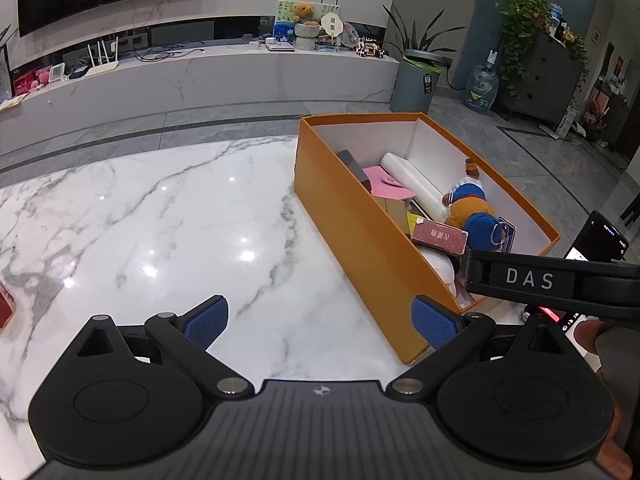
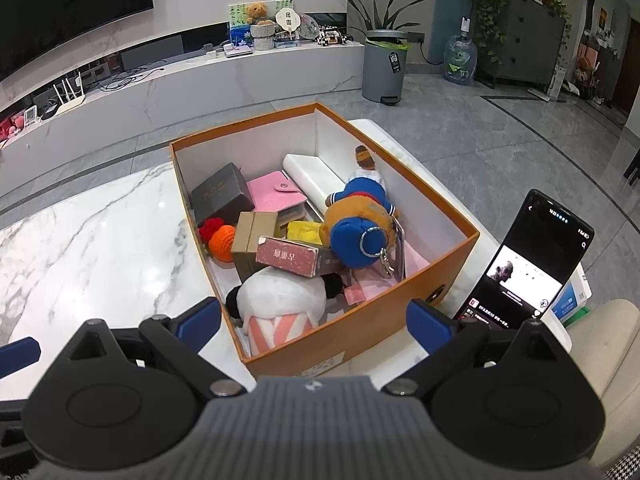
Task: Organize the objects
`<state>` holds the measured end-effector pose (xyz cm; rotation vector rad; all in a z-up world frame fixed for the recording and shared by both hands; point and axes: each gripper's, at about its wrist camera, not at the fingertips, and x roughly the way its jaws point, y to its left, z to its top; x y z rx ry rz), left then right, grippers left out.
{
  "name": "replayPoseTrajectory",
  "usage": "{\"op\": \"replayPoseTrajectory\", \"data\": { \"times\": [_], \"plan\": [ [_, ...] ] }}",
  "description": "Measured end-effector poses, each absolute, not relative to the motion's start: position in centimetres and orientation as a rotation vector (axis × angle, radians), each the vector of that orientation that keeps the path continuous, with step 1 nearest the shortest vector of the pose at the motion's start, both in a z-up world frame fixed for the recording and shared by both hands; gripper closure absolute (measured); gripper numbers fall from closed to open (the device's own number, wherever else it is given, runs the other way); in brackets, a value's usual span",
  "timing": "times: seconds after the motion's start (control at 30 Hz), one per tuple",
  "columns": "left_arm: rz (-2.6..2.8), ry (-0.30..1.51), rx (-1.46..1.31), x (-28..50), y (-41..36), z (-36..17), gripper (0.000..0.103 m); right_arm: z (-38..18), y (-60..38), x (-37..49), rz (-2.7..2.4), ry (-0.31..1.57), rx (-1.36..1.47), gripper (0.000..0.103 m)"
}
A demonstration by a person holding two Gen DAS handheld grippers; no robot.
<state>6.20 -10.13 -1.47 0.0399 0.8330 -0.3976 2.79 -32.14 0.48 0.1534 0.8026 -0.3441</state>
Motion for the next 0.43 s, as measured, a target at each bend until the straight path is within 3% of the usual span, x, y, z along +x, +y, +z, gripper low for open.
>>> {"op": "replayPoseTrajectory", "data": {
  "times": [0.43],
  "plan": [
    [-0.412,0.803,0.041,5.82,-10.49,-1.03,0.000,0.50,-32.07,2.78,-0.342,0.803,0.153,0.004]
  ]
}}
